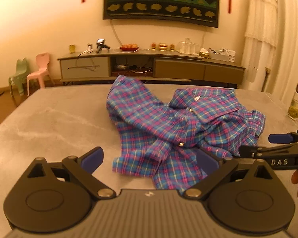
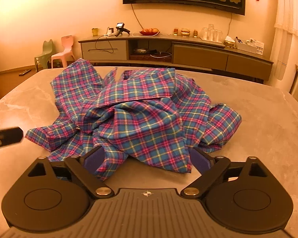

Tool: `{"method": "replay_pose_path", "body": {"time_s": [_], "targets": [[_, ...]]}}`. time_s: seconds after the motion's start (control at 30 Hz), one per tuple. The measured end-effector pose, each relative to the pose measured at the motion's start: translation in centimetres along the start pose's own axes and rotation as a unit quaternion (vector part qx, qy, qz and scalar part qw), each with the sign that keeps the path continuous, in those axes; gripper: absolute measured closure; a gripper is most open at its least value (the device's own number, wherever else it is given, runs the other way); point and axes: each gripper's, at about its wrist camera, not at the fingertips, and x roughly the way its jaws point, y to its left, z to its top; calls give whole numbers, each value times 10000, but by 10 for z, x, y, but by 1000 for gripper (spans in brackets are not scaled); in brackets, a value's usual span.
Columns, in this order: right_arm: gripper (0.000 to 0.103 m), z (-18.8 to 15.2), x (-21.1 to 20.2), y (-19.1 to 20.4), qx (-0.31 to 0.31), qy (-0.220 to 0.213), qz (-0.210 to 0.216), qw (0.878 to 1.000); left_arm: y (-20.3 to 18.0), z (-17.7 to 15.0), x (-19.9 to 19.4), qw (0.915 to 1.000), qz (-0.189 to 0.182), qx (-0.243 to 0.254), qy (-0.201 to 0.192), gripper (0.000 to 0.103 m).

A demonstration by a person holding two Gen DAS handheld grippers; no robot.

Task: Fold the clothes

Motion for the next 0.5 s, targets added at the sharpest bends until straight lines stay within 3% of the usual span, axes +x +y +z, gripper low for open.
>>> {"method": "replay_pose_path", "body": {"time_s": [0.2, 0.27, 0.33, 0.37, 0.4, 0.47, 0.5], "targets": [[3, 4, 19, -13, 149, 144, -144, 9997, 3, 43, 6, 9995, -69, 278, -135, 0], [5, 4, 30, -17, 165, 234, -135, 9995, 7, 43, 16, 9998, -96, 112, -117, 0], [47, 4, 45, -22, 189, 382, -43, 9991, 15, 33, 27, 9996, -113, -243, -26, 0], [89, 4, 41, -21, 143, 265, 1, 9995, 21, 26, 32, 9986, -118, -499, 86, 0], [101, 5, 36, -19, 95, 147, 45, 9998, 28, 20, 38, 9969, -122, -755, 198, 0], [103, 6, 27, -16, 1, -88, 133, 9999, 42, 17, 39, 9920, -319, -1174, 333, 0], [103, 10, 5, -6, -212, -473, 493, 9974, 48, 19, 37, 9896, -434, -1335, 310, 0]]}}
